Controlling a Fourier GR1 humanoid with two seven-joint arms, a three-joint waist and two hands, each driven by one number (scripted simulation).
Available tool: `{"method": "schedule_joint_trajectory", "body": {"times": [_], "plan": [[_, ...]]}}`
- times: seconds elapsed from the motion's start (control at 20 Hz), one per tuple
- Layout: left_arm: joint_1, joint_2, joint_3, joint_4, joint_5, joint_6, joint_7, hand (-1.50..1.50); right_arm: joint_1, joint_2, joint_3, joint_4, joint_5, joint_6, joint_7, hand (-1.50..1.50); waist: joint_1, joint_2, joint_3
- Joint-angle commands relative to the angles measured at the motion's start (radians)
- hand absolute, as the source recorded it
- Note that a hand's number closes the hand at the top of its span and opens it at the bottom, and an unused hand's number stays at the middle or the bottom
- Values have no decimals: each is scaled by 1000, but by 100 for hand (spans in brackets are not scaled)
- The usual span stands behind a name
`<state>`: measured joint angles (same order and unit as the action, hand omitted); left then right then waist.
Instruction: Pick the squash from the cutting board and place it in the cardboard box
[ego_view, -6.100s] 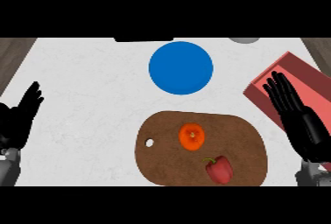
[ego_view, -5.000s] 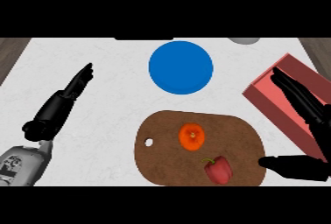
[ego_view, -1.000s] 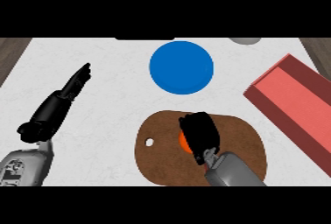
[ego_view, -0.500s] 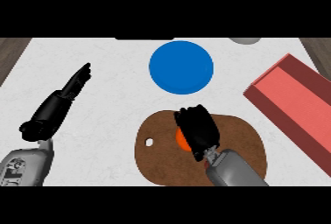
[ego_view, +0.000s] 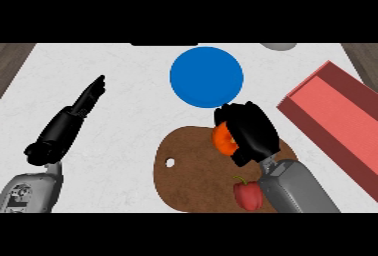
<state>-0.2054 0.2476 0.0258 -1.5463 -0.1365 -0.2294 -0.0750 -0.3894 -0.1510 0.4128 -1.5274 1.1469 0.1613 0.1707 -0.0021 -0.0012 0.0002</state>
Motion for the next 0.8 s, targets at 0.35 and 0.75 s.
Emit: {"method": "schedule_joint_trajectory", "body": {"times": [0.35,0.75], "plan": [[17,24,34,-8,25,-35,-24,0,-38,35,-261,-343,-42,59,240,150,-4,-4,0],[0,-11,-1,-55,4,-21,43,0,-129,-70,-581,-298,-151,63,279,150,4,0,0]]}}
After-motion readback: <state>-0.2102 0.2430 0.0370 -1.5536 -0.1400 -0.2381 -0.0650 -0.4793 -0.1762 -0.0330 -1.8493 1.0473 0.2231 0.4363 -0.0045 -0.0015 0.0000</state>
